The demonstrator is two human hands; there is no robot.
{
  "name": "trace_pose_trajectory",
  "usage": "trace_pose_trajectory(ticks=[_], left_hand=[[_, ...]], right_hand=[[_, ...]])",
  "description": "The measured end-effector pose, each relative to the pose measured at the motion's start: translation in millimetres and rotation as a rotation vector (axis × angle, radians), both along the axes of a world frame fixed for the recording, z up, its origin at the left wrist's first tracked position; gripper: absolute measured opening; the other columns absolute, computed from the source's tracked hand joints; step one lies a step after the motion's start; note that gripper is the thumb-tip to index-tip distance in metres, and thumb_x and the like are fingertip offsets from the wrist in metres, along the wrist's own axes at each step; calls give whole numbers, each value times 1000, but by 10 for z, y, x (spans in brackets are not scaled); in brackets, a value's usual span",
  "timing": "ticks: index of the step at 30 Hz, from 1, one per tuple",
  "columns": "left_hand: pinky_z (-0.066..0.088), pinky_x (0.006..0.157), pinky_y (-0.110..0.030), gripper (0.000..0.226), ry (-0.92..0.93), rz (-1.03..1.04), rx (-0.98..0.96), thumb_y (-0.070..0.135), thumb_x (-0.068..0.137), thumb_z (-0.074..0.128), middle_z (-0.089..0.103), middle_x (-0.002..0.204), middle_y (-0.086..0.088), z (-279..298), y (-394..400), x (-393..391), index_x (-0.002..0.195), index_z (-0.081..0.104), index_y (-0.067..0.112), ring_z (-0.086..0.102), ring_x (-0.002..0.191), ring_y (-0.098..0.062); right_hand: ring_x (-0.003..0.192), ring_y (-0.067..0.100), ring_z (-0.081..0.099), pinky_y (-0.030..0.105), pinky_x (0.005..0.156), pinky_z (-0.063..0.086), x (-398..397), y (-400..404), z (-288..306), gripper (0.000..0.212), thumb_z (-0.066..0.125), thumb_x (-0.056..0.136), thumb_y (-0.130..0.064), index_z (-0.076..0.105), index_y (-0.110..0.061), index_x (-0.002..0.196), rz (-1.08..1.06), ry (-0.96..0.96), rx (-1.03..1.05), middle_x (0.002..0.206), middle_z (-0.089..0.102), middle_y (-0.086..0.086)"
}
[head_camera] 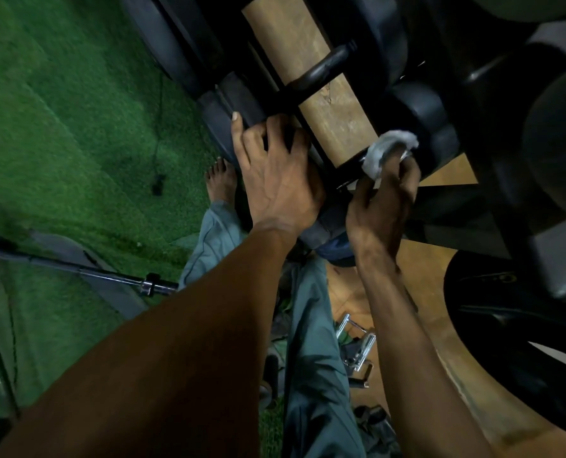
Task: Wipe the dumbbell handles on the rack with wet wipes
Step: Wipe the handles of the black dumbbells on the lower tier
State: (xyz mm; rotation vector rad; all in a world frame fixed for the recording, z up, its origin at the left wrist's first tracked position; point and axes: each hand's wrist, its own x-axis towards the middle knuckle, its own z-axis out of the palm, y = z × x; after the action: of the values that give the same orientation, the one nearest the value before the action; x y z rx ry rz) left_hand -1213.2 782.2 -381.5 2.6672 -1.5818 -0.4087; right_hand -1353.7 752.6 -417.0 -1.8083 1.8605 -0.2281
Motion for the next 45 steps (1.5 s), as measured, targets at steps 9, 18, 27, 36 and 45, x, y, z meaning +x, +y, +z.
trace_pose_trajectory(ticks=[9, 18, 27, 36, 45], left_hand=[[11, 125, -58, 50, 17, 8, -19, 34, 71, 54, 54, 126, -14, 10, 7, 9, 114, 66, 12, 47, 113, -39], [11, 125, -57, 46, 17, 17, -33, 35, 76, 54, 55, 124, -13, -21, 15, 2, 114, 66, 12, 45, 113, -37], [10, 125, -56, 47, 32, 18, -14, 37, 78, 51, 55, 123, -13, -46, 22, 6, 114, 65, 10, 47, 113, -37], [30, 115, -51, 53, 34, 74, 46, 33, 75, 51, 51, 122, -13, 129, -44, 100, 123, 55, 12, 46, 111, -36], [45, 83, -49, 27, -23, 989, -291, 32, 84, 53, 61, 110, -12, -163, -295, 854, 106, 61, 17, 57, 103, -38]], right_hand=[[108, 32, 65, 39, 78, 45, 76, -160, 87, 58, 42, 104, -37, 28, -35, 160, 157, 281, 30, 126, 64, 11], [81, 33, 70, 38, 72, 55, 231, -532, 131, 58, 28, 99, -68, 64, -23, 98, 341, 397, 263, 86, 69, 7], [60, 19, 51, 30, 57, 32, 327, -615, 281, 37, 47, 101, -25, 44, -24, 64, 496, 225, 679, 69, 51, 2], [58, 12, 48, 26, 50, 35, 232, -689, 788, 22, 67, 94, -20, 75, -7, 78, 494, 235, 494, 58, 47, -4], [87, 13, 67, 35, 75, 55, 738, -793, 506, 11, 78, 88, -19, 75, -16, 98, 422, -238, 230, 92, 72, -5]])
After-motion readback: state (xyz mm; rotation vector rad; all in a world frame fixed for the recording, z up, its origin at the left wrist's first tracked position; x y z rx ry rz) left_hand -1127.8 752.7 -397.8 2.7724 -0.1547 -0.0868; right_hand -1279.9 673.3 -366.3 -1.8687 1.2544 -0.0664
